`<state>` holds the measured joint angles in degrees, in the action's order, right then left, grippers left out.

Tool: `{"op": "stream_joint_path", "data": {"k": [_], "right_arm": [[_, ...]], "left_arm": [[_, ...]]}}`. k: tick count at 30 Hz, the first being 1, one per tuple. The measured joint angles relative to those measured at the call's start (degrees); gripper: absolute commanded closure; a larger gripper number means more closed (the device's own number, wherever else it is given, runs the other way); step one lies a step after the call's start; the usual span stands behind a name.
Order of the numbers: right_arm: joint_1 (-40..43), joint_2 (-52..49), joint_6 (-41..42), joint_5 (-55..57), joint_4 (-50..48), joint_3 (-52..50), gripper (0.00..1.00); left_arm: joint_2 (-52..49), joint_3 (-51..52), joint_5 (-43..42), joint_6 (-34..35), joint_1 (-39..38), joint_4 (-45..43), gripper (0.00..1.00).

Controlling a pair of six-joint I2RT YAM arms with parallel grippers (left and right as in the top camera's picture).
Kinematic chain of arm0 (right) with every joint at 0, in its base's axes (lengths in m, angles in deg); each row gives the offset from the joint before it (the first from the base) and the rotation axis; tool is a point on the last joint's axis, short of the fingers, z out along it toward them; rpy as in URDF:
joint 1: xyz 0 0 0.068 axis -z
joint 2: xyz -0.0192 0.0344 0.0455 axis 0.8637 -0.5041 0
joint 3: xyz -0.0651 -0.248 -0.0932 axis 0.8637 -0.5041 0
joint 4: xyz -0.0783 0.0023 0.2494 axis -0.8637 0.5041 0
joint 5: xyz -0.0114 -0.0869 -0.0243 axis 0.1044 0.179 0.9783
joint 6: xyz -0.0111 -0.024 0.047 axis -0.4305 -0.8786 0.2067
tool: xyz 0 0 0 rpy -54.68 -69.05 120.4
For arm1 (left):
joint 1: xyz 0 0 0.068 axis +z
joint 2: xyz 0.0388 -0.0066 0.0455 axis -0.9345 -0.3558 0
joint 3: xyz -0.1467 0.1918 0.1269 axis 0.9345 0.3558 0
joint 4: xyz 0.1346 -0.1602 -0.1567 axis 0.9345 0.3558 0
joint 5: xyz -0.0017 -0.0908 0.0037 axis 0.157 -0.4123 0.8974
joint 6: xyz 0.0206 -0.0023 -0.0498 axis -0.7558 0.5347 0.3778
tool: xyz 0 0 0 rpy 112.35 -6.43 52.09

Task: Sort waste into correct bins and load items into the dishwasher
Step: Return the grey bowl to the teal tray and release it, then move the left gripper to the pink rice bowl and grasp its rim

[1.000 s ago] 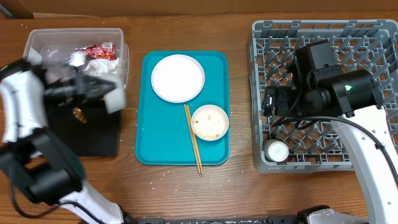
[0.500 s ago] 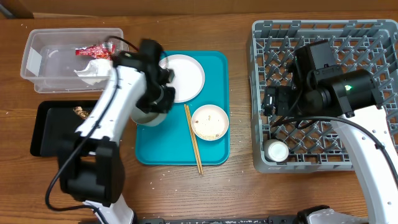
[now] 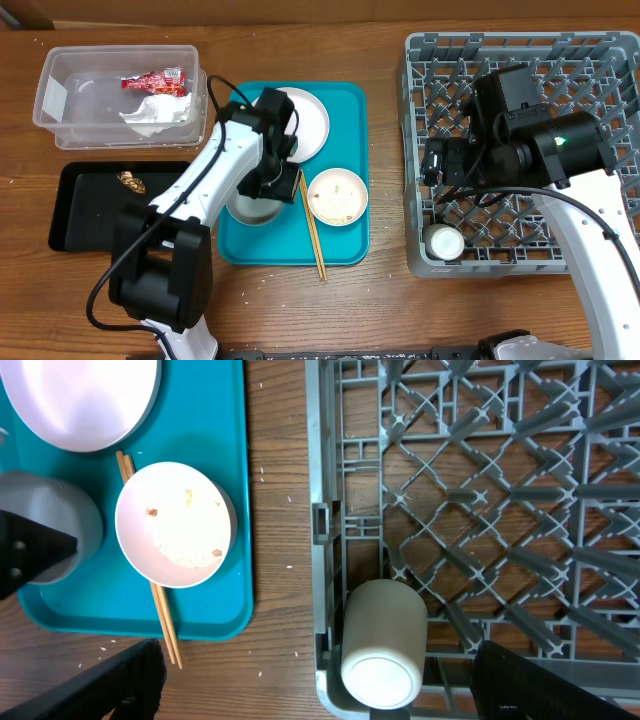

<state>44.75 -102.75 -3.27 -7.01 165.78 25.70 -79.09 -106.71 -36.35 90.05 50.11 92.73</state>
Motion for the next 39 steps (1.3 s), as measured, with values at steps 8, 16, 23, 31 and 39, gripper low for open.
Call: {"op": "stream_joint_path", "data": {"k": [8,16,23,31,39], "right_arm": [[0.0,0.0,0.0,0.0,-0.6,0.0,0.0],[0.0,0.0,0.0,0.2,-0.7,0.0,0.0],[1.7,0.0,0.0,3.8,-0.9,0.0,0.0],[12.6,0.0,0.0,5.1,-0.9,0.1,0.0],[18.0,0.0,0.0,4.4,-0.9,0.1,0.0]], "left_arm": [[0.0,-7.7,-3.0,-2.0,-2.0,-2.3,0.42],[-0.3,-7.3,-2.5,-3.3,-13.0,-2.5,0.41],[-3.9,-7.1,0.5,-7.4,-20.8,-4.1,0.41],[-9.9,-6.9,1.6,-11.7,-21.2,-6.5,0.5],[-11.5,-6.6,2.1,-12.5,-21.7,-6.1,0.64]]}}
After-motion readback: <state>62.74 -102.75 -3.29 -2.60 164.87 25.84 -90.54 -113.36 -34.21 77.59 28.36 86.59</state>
